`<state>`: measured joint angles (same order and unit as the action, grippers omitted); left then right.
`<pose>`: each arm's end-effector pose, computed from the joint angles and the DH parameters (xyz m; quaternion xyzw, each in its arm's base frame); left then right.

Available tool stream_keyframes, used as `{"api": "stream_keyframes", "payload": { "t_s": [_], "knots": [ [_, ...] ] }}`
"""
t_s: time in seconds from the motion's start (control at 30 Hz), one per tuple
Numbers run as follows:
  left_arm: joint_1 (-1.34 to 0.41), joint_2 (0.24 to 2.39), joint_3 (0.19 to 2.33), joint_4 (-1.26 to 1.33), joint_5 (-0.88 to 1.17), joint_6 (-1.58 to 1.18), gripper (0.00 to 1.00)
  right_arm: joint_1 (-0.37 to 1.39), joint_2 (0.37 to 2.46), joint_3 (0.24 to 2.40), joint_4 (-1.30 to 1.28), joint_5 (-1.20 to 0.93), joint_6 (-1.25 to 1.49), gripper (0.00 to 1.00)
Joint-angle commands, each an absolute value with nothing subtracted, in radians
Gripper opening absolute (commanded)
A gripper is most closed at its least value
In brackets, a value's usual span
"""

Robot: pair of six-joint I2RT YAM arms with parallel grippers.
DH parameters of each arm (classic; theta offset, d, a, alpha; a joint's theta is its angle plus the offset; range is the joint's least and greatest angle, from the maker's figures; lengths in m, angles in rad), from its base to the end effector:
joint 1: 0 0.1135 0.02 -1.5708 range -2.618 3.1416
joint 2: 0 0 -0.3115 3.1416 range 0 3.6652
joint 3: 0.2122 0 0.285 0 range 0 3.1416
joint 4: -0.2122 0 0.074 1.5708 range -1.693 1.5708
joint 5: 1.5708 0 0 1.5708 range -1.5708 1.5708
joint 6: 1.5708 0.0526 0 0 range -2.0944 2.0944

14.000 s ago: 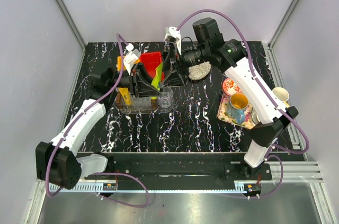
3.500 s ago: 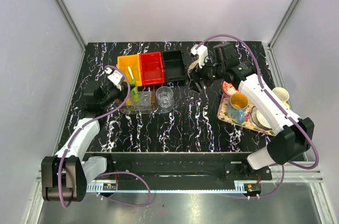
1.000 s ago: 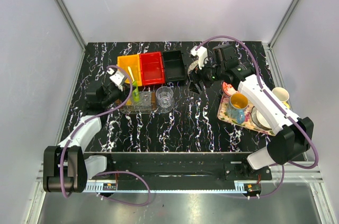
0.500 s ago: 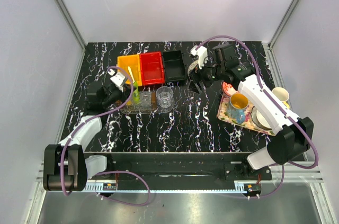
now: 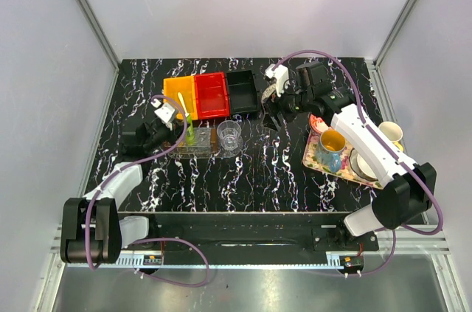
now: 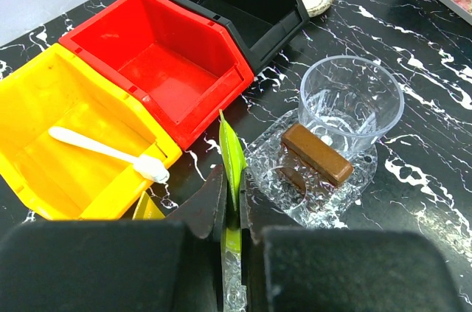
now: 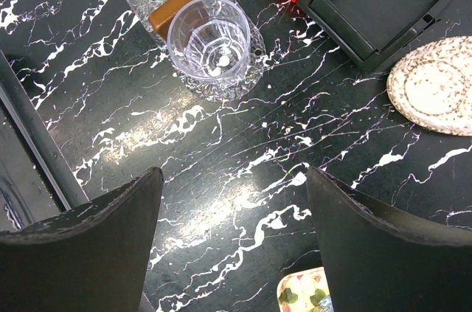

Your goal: Prepare toiletry sets of a toothbrush and toothpaste on the tray

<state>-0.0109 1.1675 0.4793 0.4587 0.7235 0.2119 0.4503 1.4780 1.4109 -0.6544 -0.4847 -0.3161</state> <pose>0.2611 -0.0377 0.2436 0.3001 0.7037 -0.2175 0.6062 0.3167 0.1803 0.3852 -0.4224 0.7834 0.2450 0.3844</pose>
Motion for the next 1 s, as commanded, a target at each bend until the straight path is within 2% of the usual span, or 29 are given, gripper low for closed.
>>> {"api": "stream_keyframes", "payload": {
  "t_s": [0.0, 0.57, 0.97],
  "knots": [
    [-0.005, 1.173, 0.466, 0.569, 0.756, 0.226, 0.0, 0.445, 1.476, 1.407, -0.624, -0.502, -0.307, 0.84],
    [-0.005, 1.19, 0.463, 0.589, 0.759, 0.229, 0.0, 0.446, 1.476, 1.402, -0.62, -0.502, -0.307, 0.84],
    [-0.005, 1.207, 0.463, 0.606, 0.765, 0.232, 0.09, 0.445, 1.483, 1.404, -0.621, -0.502, -0.308, 0.84]
  ]
}}
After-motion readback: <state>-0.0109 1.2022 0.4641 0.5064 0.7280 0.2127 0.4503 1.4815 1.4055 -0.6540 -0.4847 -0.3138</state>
